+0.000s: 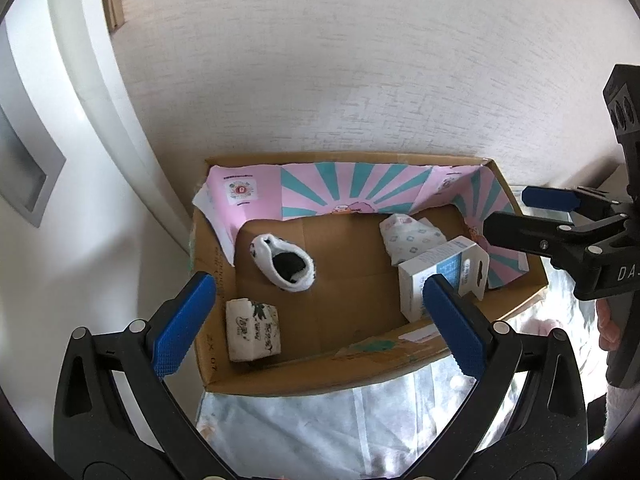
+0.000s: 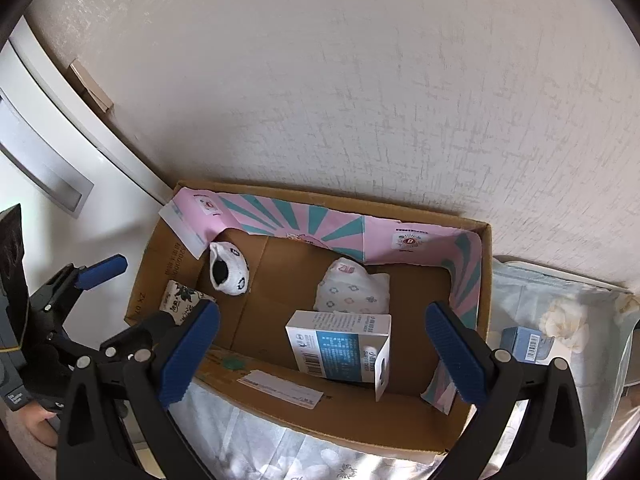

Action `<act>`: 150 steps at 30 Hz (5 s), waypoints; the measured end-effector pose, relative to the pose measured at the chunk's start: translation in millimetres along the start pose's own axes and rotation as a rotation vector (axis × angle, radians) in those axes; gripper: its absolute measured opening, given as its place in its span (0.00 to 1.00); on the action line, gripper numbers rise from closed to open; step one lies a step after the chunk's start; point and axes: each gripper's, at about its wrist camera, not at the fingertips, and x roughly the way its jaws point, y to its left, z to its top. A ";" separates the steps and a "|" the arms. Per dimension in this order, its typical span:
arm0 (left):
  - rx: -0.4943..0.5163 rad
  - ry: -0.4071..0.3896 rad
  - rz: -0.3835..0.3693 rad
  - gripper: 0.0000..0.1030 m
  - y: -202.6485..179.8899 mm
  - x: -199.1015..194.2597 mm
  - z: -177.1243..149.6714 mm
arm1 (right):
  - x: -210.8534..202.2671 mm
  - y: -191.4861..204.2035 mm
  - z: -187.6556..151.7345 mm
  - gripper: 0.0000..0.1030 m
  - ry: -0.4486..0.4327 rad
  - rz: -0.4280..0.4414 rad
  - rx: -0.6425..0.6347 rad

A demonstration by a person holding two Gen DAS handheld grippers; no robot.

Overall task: Organize objects
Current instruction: 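Carry the tissue pack and SUPER DEER box into the cardboard box and release both, then withdraw both tools from the box toward the tape roll and white cube, then grasp the tan tape roll with the left tool while the right tool grasps the white cube, then carry the tape roll and white cube over the cardboard box and open both tools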

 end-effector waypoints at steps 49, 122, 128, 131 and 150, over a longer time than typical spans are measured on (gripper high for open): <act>0.171 -0.204 -0.053 0.87 -339.5 26.3 -64.9 | -108.1 -252.1 -82.1 0.99 -0.112 0.055 -0.306; 0.056 -0.164 0.024 0.35 -334.8 104.8 -51.8 | -4.9 -255.4 -90.4 0.25 0.052 0.195 -0.575; 0.061 -0.197 0.008 0.35 -326.9 59.9 -48.1 | -46.3 -255.1 -100.0 0.25 0.017 0.174 -0.538; 0.051 -0.209 -0.005 0.35 -315.9 36.4 -47.2 | -63.7 -245.0 -98.9 0.25 -0.001 0.165 -0.509; 0.015 -0.247 0.036 0.35 -158.6 -69.0 1.1 | -110.0 -151.3 -45.2 0.25 -0.091 0.069 -0.300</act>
